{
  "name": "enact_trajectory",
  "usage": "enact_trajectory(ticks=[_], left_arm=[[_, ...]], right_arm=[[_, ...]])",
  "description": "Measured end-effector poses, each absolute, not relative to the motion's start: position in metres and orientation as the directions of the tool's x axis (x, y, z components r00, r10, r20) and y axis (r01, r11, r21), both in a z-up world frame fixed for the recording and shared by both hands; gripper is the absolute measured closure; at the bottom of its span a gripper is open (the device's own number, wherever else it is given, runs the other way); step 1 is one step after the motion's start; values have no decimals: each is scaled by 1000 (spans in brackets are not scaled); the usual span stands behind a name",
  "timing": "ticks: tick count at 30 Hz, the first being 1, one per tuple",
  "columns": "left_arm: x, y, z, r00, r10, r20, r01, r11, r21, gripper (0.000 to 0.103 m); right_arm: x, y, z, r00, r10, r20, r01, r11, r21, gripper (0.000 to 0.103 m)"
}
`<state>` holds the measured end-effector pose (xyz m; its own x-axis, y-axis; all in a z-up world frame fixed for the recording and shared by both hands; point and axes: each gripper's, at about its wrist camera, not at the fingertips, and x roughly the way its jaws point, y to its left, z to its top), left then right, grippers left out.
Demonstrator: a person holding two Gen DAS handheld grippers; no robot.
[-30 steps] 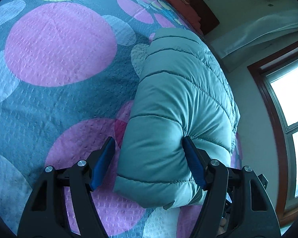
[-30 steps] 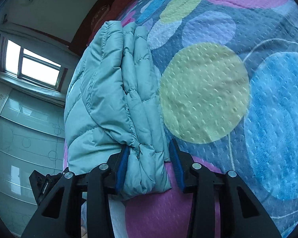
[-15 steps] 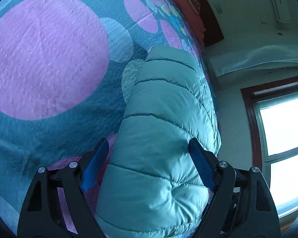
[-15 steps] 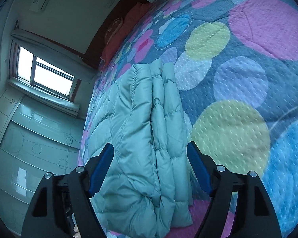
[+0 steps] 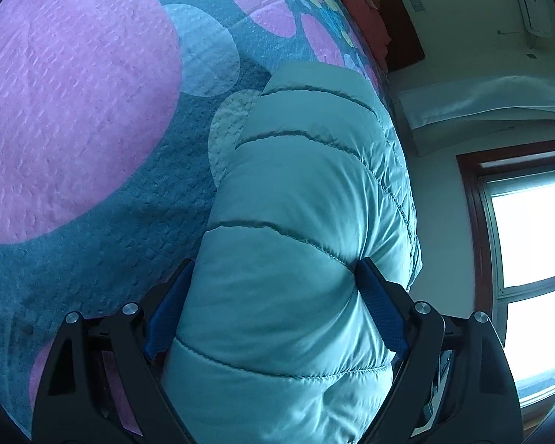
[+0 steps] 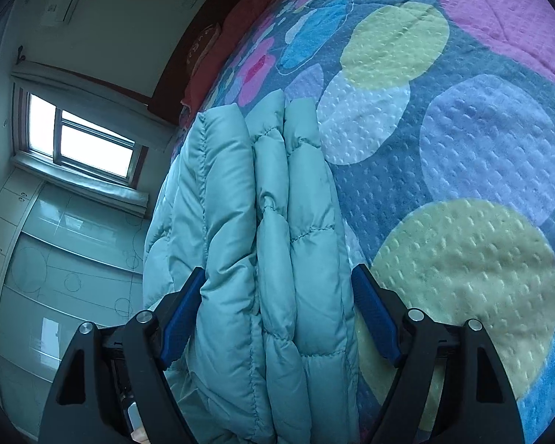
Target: Fold large clothes
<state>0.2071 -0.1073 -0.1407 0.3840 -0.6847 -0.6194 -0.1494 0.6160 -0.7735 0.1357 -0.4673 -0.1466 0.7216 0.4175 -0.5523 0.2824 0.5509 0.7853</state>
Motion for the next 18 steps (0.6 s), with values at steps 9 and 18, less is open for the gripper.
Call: enact_trajectory(ticks=[9, 18], left_arm=[[209, -120, -133, 383, -656, -650, -79, 677, -731, 18], [214, -125, -129, 392, -629, -672, -10, 727, -686, 44]], right_arm=[[148, -452, -147, 726, 442, -526, 247, 547, 800, 56], [142, -450, -155, 742, 445, -501, 235, 528, 816, 64]])
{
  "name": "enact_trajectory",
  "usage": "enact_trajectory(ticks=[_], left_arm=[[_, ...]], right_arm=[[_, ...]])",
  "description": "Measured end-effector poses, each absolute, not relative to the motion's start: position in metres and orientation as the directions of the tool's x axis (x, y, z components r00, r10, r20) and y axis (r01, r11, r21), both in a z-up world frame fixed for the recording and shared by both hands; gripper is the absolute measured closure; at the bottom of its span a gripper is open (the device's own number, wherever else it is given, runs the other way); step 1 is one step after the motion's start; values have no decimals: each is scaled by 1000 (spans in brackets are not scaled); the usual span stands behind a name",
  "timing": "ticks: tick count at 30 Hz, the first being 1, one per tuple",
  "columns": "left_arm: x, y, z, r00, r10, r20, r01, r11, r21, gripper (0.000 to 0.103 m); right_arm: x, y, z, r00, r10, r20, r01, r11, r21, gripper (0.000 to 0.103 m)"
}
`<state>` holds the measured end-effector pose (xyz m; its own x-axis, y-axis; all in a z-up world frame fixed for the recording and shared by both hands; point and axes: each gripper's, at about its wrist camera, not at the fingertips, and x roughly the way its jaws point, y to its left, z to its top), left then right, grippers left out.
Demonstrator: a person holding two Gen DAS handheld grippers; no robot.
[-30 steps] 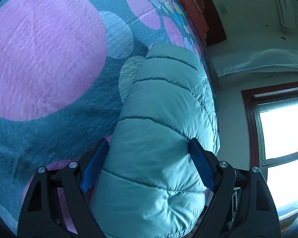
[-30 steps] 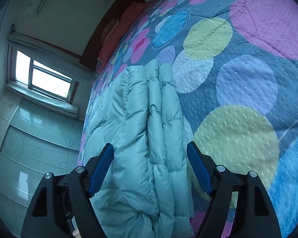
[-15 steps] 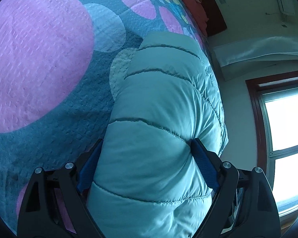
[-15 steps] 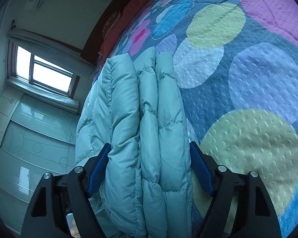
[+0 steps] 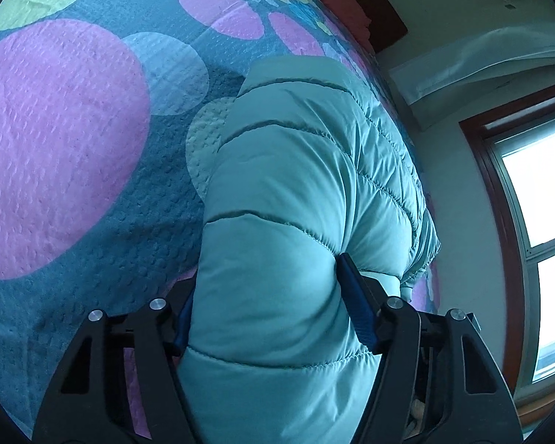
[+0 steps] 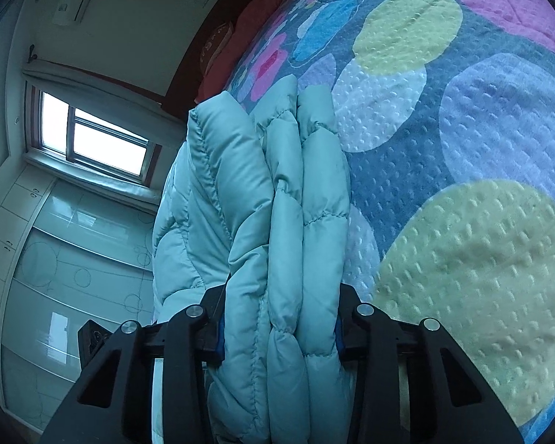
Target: Fold large clothes
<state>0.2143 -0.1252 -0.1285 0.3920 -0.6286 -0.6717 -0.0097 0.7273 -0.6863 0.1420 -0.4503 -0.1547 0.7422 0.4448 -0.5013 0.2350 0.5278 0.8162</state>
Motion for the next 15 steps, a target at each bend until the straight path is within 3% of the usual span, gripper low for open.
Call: enact_trajectory(ticks=[6, 15], left_arm=[[214, -122, -121, 407, -634, -658, 43, 732, -679, 62], [218, -79, -94, 472, -642, -604, 55, 705, -707, 68]], right_arm=[[142, -447, -158, 760, 448, -471, 213, 513, 832, 71], [165, -413, -136, 772, 500, -394, 103, 512, 853, 75]])
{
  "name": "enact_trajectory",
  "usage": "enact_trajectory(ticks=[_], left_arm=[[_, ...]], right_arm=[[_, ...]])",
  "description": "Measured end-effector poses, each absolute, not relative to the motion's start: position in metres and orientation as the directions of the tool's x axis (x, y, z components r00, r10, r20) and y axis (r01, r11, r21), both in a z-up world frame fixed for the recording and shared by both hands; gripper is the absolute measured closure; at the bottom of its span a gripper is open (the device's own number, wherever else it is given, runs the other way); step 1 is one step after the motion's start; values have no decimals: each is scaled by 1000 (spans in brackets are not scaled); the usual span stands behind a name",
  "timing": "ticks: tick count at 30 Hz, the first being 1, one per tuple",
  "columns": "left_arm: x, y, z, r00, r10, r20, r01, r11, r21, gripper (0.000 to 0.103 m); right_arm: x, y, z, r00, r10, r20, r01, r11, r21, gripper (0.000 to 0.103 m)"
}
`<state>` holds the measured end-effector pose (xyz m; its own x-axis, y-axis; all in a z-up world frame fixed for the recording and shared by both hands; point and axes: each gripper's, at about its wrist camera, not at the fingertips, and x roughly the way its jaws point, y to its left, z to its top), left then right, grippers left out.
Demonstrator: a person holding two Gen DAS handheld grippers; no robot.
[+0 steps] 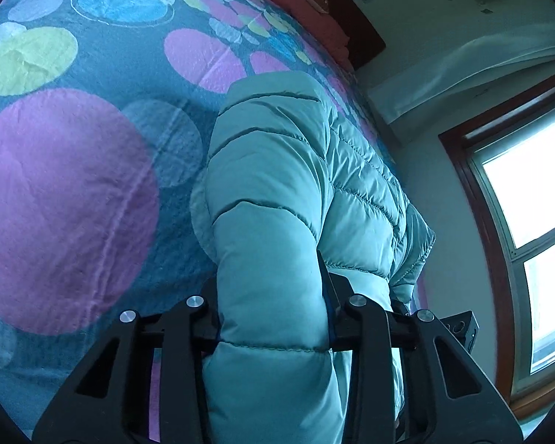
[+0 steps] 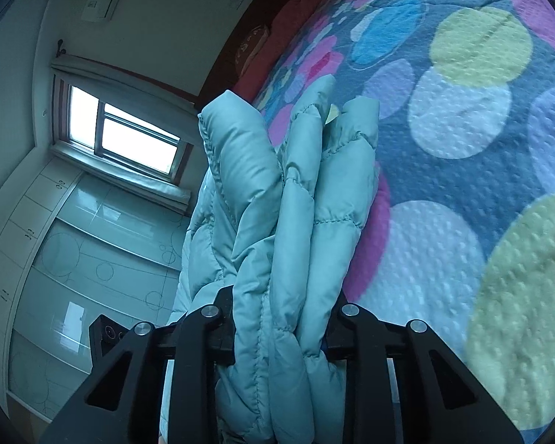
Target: Fold large clothes
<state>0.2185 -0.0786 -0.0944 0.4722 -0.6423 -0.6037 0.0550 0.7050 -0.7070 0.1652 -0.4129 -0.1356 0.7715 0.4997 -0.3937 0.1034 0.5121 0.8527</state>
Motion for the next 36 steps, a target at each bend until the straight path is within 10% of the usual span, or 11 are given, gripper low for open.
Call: enact_trajectory(ticks=[14, 21, 28, 36], left_arm=[[214, 5, -116, 513, -584, -628, -20, 724, -690, 59], [213, 25, -108, 516, -610, -601, -35, 687, -726, 40], [245, 39, -104, 521, -642, -562, -56, 631, -774, 31], [283, 28, -124, 441, -670, -597, -109, 621, -776, 43]], right_arm=[[207, -340, -161, 680, 599, -424, 62, 529, 846, 75], [204, -350, -140, 670, 572, -474, 69, 588, 806, 38], [224, -370, -131, 685, 552, -475, 111, 565, 818, 31], [258, -385, -147, 698, 573, -429, 159, 460, 874, 32]])
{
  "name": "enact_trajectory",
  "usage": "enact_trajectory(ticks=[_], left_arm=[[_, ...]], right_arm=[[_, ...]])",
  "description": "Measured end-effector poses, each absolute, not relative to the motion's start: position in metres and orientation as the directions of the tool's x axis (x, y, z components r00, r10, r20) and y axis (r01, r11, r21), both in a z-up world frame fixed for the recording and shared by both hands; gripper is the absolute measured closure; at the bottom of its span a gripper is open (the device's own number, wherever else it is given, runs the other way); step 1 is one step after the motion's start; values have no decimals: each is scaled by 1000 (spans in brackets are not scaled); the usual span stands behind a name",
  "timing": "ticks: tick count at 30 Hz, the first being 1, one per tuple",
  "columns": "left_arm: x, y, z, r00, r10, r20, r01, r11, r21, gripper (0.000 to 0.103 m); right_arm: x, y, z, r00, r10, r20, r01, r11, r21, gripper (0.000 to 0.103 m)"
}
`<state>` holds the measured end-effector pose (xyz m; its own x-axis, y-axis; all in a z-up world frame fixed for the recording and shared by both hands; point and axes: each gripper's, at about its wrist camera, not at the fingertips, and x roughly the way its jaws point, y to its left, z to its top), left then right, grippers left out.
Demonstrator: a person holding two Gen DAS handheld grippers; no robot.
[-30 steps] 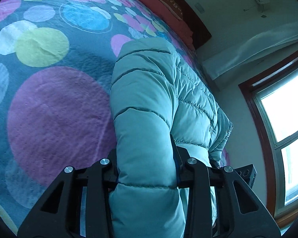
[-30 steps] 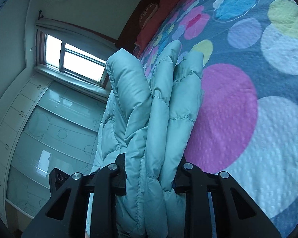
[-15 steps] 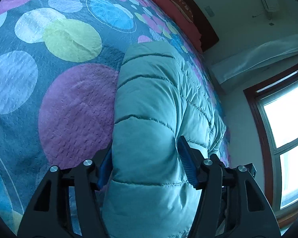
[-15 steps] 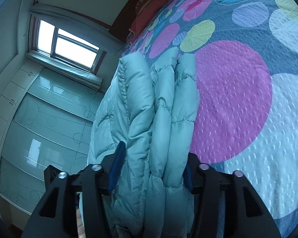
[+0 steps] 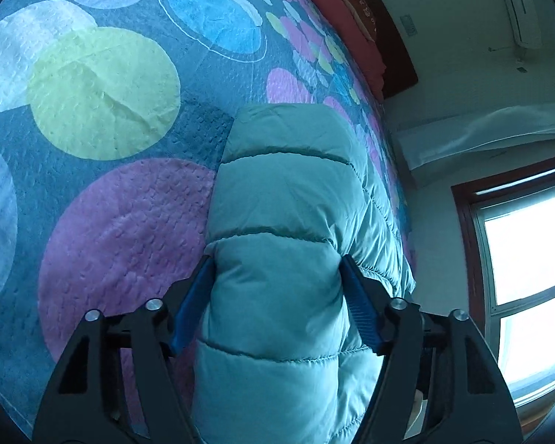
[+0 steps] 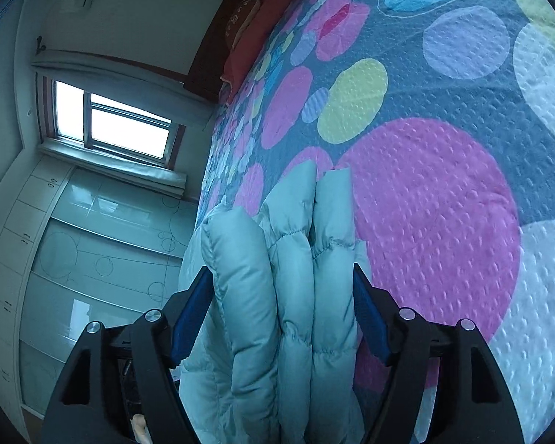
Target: Fold large clothes
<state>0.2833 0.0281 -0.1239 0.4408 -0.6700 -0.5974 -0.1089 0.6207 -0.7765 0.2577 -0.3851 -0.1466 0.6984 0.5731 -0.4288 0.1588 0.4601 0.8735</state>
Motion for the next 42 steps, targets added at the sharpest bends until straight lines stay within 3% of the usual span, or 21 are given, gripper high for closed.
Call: enact_trajectory(ticks=[3, 4, 7, 20, 22, 25, 28, 32, 38, 40, 42], left_arm=[[289, 25, -125, 437, -677, -592, -99, 618, -780, 57], [291, 25, -123, 440, -678, -589, -94, 617, -781, 59], [302, 22, -116, 455, -679, -576, -67, 619, -783, 65], [309, 28, -127, 486, -660, -573, -65, 626, -777, 64], [305, 31, -125, 488, -660, -572, -70, 623, -779, 62], [292, 37, -116, 507, -645, -572, -53, 639, -768, 56], [270, 42, -108, 524, -640, -563, -35, 644, -764, 46], [242, 44, -105, 516, -651, -557, -28, 637, -771, 41], [215, 38, -112, 499, -646, -578, -27, 655, -755, 42], [214, 34, -115, 485, -647, -588, -23, 663, -748, 52], [213, 32, -113, 489, -634, -599, -24, 677, -736, 53]], right_arm=[[272, -382, -151, 686, 610, -395, 145, 417, 897, 68], [275, -380, -151, 686, 621, -380, 135, 405, 905, 75], [285, -376, -140, 698, 607, -380, 96, 447, 889, 80], [313, -375, -154, 670, 594, -446, 133, 494, 859, 78], [308, -375, -151, 668, 587, -457, 137, 507, 851, 69], [296, -376, -145, 671, 581, -460, 139, 511, 848, 47], [278, -376, -137, 679, 582, -447, 132, 502, 854, 40], [251, -369, -131, 666, 599, -444, 122, 500, 858, 39], [214, -363, -136, 660, 611, -438, 139, 474, 869, 39], [210, -364, -142, 659, 603, -449, 165, 467, 869, 55], [211, -364, -148, 649, 612, -452, 181, 453, 873, 59]])
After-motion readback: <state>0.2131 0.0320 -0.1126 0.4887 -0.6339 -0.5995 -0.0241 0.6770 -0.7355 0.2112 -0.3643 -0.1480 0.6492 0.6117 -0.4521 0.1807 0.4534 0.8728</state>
